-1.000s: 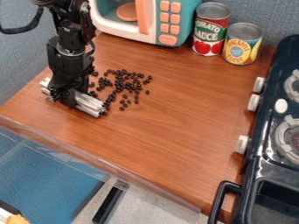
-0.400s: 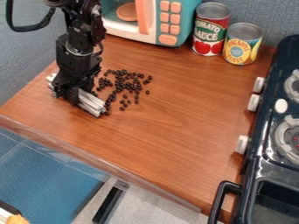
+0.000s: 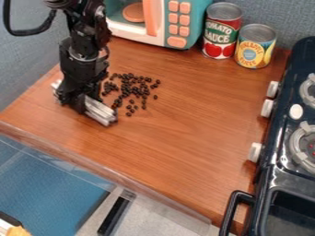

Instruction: Sweep into pile

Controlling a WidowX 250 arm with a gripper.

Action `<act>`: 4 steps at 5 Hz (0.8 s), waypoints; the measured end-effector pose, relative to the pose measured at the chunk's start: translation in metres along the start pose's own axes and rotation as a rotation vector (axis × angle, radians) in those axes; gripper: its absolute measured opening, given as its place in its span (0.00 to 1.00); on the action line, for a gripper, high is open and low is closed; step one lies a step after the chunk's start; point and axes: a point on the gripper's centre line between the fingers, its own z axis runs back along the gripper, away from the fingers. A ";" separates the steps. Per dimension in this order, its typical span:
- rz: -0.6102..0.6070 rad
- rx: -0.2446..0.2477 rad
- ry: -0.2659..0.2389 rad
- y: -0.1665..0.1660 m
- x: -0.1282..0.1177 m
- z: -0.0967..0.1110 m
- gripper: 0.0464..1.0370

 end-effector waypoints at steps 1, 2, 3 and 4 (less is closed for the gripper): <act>0.047 -0.055 -0.003 0.000 0.003 0.029 0.34; 0.053 -0.057 -0.006 0.006 0.004 0.032 0.34; 0.087 -0.007 -0.037 0.014 0.011 0.029 0.34; 0.106 0.108 -0.071 0.023 0.015 0.009 0.34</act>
